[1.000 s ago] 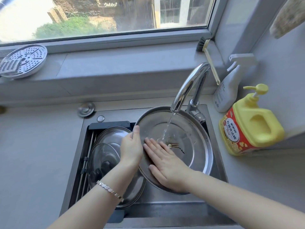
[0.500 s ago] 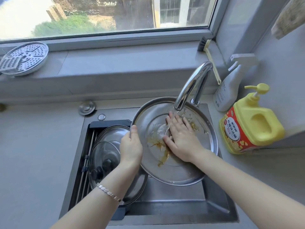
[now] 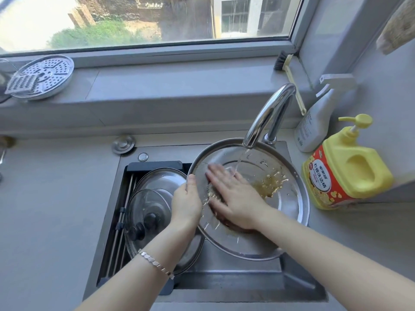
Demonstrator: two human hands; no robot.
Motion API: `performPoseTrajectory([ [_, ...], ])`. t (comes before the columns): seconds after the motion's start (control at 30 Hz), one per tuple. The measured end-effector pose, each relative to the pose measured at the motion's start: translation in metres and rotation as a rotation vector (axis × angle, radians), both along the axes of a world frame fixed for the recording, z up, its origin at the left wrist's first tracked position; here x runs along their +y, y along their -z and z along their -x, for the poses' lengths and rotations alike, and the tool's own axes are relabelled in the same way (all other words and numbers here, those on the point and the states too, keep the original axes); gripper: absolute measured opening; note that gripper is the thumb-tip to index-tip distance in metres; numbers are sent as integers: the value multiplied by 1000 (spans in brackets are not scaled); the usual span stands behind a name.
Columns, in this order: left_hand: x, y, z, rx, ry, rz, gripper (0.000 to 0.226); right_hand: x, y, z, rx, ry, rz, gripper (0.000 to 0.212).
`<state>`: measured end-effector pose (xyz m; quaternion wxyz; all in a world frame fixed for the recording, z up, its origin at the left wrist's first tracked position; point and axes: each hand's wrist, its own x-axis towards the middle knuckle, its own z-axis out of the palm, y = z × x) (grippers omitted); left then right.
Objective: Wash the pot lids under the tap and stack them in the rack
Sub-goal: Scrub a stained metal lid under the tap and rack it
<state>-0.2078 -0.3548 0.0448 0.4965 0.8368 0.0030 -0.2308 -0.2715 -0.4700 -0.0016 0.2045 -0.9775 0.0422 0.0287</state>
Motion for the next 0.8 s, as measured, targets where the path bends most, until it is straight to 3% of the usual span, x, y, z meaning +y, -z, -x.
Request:
performPoseTrajectory([
  [0.07,1,0,0,17,2,-30,45,-12,-5,-5,52,139,42,84],
  [0.2,1,6,0,51,13,-14,45,25,-8,-5,9,-133,-18,72],
  [0.33,6,7,0,55,37,-86,50,-8,-7,-12,126,141,26,63],
  [0.5,2,5,3,53,46,-76,47,18,-4,-9,98,-59,20,83],
  [0.6,6,1,-2,27,30,-107,46,-13,-3,-9,165,109,83,73],
  [0.67,11,-4,-8,-26,17,-121,44,-32,-2,-1,235,215,117,70],
  [0.8,19,-18,-18,-261,57,-133,36,-44,6,30,369,210,199,60],
])
